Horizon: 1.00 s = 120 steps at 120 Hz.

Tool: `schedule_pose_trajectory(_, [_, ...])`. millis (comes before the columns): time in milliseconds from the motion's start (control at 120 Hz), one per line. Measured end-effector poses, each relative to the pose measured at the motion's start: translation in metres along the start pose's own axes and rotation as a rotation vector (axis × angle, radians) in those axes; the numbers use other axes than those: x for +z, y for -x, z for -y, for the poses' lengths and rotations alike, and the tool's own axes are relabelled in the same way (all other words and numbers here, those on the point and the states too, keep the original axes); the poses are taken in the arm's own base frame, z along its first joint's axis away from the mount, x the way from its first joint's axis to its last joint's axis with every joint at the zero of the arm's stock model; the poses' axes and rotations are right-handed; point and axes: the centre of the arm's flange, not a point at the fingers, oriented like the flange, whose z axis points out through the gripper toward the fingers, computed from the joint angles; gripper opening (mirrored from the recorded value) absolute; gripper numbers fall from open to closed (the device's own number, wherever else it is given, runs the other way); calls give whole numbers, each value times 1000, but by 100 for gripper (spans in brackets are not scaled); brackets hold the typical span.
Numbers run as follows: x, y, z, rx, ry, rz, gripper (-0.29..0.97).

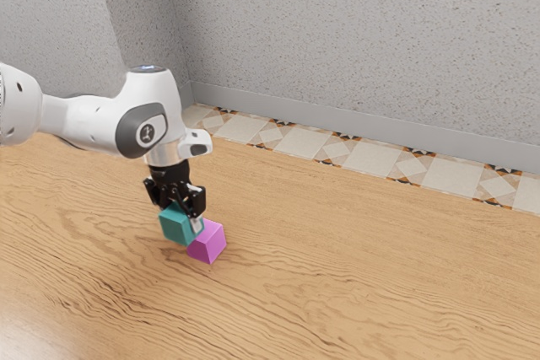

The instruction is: Pick up the blue block with one arm, and put the blue block on the pink block with one arm

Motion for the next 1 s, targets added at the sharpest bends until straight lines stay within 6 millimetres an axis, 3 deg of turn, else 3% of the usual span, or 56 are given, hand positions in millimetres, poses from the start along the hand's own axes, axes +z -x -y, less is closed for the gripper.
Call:
schedule_pose_trajectory(700, [-4, -31, -7, -15, 42, -44, 33])
schedule_pose_trajectory(1000, [-2, -27, -7, -38, 44, -29, 33])
